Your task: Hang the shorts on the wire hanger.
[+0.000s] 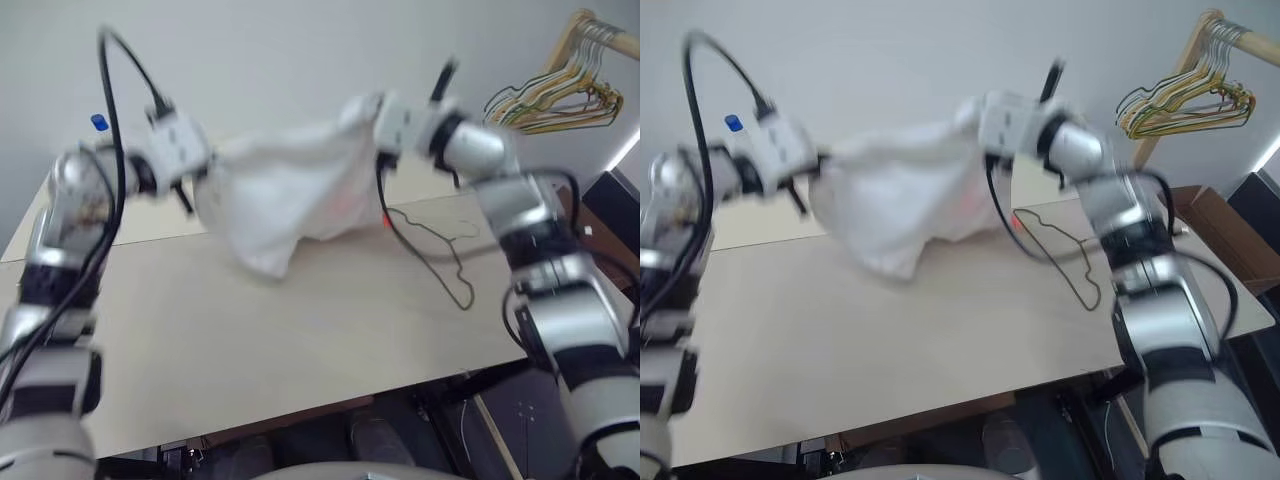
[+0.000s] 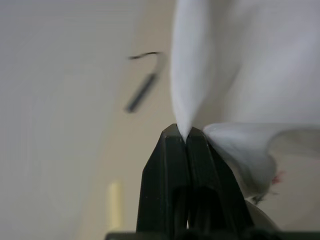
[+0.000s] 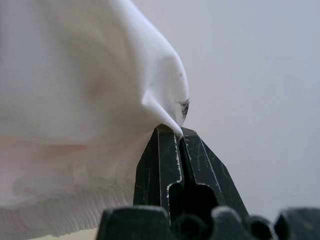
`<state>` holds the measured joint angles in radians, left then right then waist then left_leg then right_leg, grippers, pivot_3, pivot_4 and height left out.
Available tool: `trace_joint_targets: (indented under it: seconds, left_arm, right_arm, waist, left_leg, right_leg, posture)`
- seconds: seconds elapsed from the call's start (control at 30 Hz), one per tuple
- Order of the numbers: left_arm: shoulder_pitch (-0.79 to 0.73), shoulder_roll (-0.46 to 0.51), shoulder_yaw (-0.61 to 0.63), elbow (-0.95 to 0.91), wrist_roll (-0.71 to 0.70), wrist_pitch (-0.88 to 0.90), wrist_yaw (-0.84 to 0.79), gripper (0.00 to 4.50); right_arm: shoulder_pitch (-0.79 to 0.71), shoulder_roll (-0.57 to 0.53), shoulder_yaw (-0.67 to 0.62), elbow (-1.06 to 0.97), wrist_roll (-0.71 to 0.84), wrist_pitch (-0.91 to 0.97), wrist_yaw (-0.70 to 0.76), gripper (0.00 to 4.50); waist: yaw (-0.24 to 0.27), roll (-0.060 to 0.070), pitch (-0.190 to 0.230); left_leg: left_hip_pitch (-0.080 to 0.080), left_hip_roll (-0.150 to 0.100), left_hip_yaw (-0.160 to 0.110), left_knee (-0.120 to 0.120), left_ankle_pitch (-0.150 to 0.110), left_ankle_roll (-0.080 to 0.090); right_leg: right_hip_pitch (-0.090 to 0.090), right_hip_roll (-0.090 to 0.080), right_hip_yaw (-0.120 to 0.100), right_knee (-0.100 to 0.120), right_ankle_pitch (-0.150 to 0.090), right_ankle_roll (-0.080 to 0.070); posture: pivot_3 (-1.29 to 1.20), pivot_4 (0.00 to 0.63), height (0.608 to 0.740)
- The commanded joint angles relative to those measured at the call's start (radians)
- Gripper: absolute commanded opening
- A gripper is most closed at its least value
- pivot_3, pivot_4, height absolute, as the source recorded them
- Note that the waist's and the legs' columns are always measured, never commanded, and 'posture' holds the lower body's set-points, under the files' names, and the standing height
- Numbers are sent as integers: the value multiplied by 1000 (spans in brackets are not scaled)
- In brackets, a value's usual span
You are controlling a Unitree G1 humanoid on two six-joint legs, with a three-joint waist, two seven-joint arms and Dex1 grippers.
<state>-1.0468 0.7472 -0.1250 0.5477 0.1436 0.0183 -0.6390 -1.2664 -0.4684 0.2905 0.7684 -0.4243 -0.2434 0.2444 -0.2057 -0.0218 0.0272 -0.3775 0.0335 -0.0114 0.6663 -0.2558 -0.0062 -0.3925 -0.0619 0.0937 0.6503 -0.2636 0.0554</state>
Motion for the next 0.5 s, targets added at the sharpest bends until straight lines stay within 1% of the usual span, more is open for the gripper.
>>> trace_joint_targets:
  seconds: [0.03,0.07,0.1,0.13,0.17,0.2,0.23,0.27,0.3,0.33,0.37,0.4,0.5]
  left_arm:
    - [-293,-43,-10,347,187,-119,531,0]
    - [-365,-45,-16,422,226,-159,676,0]
    - [-421,-34,-37,475,275,-212,795,0]
    - [-456,-24,-54,513,308,-259,872,0]
    - [-475,-18,-58,537,317,-309,916,0]
    - [-482,-14,-62,555,320,-353,922,0]
    - [-453,-6,-65,549,312,-407,885,0]
    - [-409,2,-65,531,295,-469,821,0]
    - [-379,9,-67,519,285,-512,776,0]
    - [-315,20,-64,480,260,-568,716,0]
    - [-274,27,-58,451,242,-602,676,0]
    - [-207,40,-51,396,206,-628,599,0]
    - [130,131,-18,53,-78,-624,203,0]
  right_arm:
    - [-147,49,-79,194,-26,-74,-412,23]
    - [-173,59,-99,214,-23,-121,-511,23]
    - [-187,63,-111,224,-26,-171,-599,23]
    - [-192,60,-111,231,-34,-215,-657,23]
    - [-182,54,-106,231,-45,-263,-696,23]
    - [-165,47,-96,231,-52,-302,-706,23]
    - [-122,34,-73,226,-66,-337,-684,23]
    - [-78,20,-51,221,-81,-372,-657,23]
    - [-50,10,-38,219,-91,-394,-638,23]
    - [-7,-2,-24,208,-88,-425,-587,23]
    - [20,-10,-19,198,-82,-446,-553,23]
    - [59,-20,-10,182,-70,-477,-497,23]
    - [233,-78,49,106,12,-625,-210,23]
  waist:
    - [-3,-1,-1]
    - [-6,-1,-1]
    - [-9,-1,-1]
    - [-12,-1,-1]
    - [-14,-1,-1]
    - [-15,-1,-1]
    - [-15,-1,-1]
    - [-16,-1,-1]
    - [-16,-1,-4]
    - [-19,0,-4]
    - [-20,0,-4]
    - [-22,-1,-4]
    - [-35,-1,-4]
  left_leg:
    - [-3,-1,-1,0,1,-1]
    - [-8,-3,-1,0,1,-3]
    - [-11,-6,0,-2,2,-4]
    - [-13,-9,1,-5,2,-5]
    - [-18,-14,2,-6,3,-6]
    - [-20,-16,2,-6,5,-9]
    - [-20,-18,2,-6,7,-13]
    - [-20,-21,3,-6,7,-13]
    - [-19,-22,3,-6,4,-8]
    - [-18,-25,2,-6,2,-4]
    - [-13,-27,3,-6,2,-4]
    - [-9,-29,1,-6,1,-1]
    - [-11,-33,-1,-4,3,1]
  right_leg:
    - [-3,-1,0,2,0,0]
    - [-12,-4,1,9,1,1]
    - [-17,-8,1,11,0,2]
    - [-23,-12,2,13,-1,4]
    - [-30,-16,3,16,-2,5]
    - [-32,-19,4,16,-3,8]
    - [-32,-21,4,16,-4,8]
    - [-31,-23,3,15,-3,11]
    - [-28,-25,3,14,-4,13]
    - [-25,-27,3,13,-3,15]
    - [-19,-29,3,12,-3,17]
    - [-10,-30,2,6,-5,19]
    - [-9,-34,2,3,-3,21]
  posture:
    - [-108,0,740]
    - [-109,0,740]
    - [-109,0,740]
    - [-117,0,740]
    - [-118,0,740]
    - [-121,0,740]
    - [-125,0,740]
    - [-128,0,740]
    - [-129,0,740]
    - [-130,0,740]
    - [-134,0,740]
    - [-136,0,740]
    - [-126,0,740]
